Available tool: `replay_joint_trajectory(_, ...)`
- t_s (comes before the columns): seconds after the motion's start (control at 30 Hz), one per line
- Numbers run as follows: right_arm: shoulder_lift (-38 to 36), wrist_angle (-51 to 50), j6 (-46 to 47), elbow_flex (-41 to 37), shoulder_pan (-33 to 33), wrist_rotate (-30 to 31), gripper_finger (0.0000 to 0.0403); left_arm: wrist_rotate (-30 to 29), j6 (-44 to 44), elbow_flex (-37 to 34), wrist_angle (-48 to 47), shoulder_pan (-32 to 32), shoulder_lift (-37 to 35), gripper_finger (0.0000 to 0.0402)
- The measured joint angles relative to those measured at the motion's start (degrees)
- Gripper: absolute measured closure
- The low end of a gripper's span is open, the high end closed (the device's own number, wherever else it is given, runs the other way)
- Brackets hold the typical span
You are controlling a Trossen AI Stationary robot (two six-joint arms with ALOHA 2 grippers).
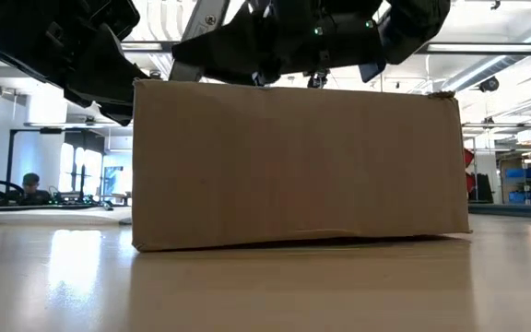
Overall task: Pack items into zip bag
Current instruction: Open the brown box using the silver cutter blade
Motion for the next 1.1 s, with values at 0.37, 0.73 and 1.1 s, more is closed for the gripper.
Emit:
replay_joint_trajectory(0.37, -0.52, -3.18, 0.54, -0.02, 0.32, 0.82, 0.0350, -0.04, -0.64, -0.04, -0.19, -0.02, 0.07, 0.0260)
replay_joint_trajectory(0.73, -4.57, -7.43, -0.13, -3.50, 1.96, 5.90, 0.0350, -0.11, -1.74, -0.04, -0.79, -0.02, 0.05, 0.0270)
replay_joint_trajectory(1.1, -10.66, -8.87, 2.44, -9.71, 2.24, 7.31, 0.0350, -0.11, -1.80, -0.09, -0.84, -0.02, 0.04, 0.0267)
